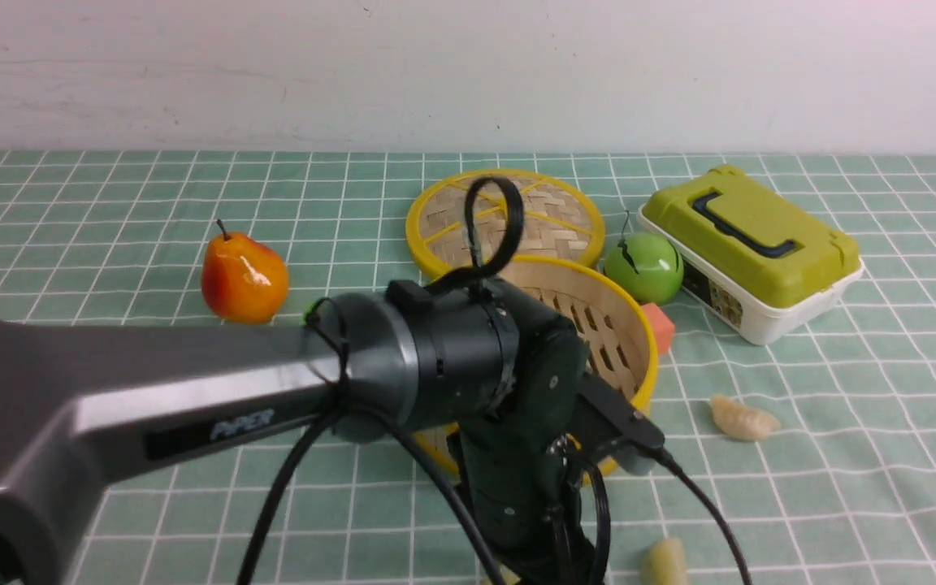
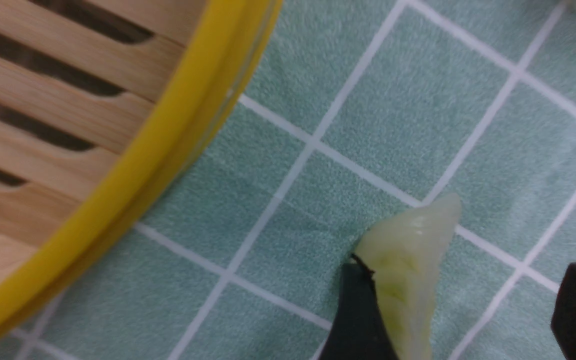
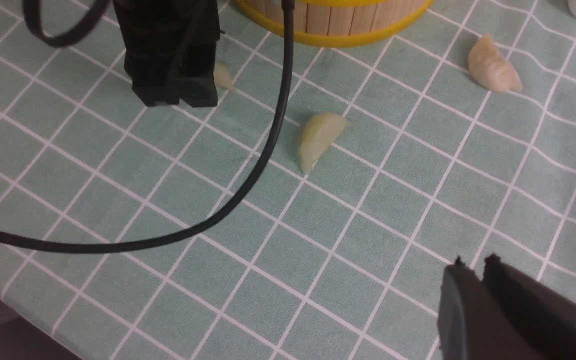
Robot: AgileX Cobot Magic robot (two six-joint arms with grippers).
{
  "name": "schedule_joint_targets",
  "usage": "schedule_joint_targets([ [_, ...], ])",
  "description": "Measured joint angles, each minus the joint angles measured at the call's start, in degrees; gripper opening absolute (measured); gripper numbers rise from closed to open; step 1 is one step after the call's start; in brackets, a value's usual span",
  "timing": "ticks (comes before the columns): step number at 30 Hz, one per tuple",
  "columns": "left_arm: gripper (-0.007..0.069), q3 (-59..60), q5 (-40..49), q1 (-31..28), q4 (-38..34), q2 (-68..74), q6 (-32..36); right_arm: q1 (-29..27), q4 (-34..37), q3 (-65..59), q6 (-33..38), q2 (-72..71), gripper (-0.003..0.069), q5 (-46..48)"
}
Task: Put the dumplings into the steamer on the table with the blue tablecloth.
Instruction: 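Reach for and grasp a dumpling on the table with the left gripper, then place the dumpling into the bamboo steamer basket with the left gripper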
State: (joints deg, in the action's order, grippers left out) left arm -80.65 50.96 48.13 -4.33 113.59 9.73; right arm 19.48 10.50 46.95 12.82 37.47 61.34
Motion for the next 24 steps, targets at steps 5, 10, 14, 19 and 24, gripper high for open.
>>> schedule_joint_targets([
  [5, 0.0259, 0.1, 0.1, 0.0, -0.1, 2.0, -4.2, 0.0, 0.0, 0.0, 0.0, 0.0, 0.0062, 0.1],
  [10, 0.0207, -4.1, 2.7, 0.0, 0.8, 0.7, -11.4, 0.0, 0.0, 0.0, 0.0, 0.0, 0.0067, 0.1],
  [14, 0.0206, -13.2, 7.5, -1.5, 2.8, -1.3, -17.3, 0.0, 0.0, 0.0, 0.0, 0.0, 0.0074, -0.1],
  [19, 0.0206, -25.8, 11.1, -8.2, 5.2, 0.1, -21.2, 0.0, 0.0, 0.0, 0.0, 0.0, 0.0079, -0.7],
  [24, 0.0206, -32.0, 9.2, -14.0, 6.3, 6.3, -22.5, 0.0, 0.0, 0.1, 0.0, 1.1, 0.0083, -2.4],
])
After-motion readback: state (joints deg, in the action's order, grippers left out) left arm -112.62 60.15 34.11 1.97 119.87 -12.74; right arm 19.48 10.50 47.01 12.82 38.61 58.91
